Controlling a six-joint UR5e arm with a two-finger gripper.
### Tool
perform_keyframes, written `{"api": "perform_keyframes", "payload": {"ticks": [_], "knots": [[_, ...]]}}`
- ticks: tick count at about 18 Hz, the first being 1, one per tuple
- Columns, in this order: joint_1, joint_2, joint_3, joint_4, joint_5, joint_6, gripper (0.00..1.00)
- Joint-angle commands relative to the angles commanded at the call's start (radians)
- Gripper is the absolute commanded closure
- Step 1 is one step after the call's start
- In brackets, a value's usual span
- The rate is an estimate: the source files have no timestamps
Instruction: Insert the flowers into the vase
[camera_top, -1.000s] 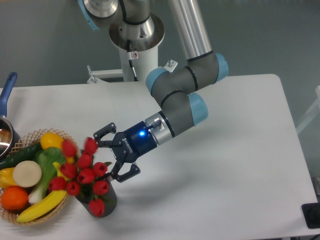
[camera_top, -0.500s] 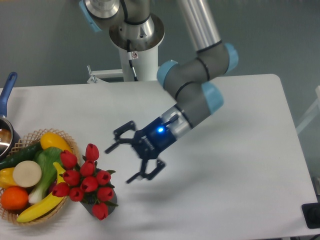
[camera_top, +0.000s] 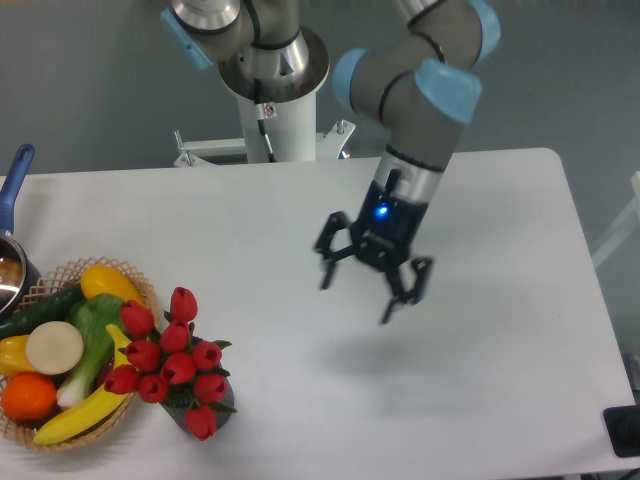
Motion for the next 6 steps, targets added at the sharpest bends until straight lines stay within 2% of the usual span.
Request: {"api": "perform_keyframes", "payload": {"ticks": [1, 3, 6], "knots": [[0.012, 0.002, -0.002, -0.014, 0.049, 0.000, 0.00], [0.035, 0.000, 0.011, -0.083, 0.120, 0.002, 0.00], [0.080, -0.009, 0.034, -0.156, 0.160, 0.012, 0.00]]}}
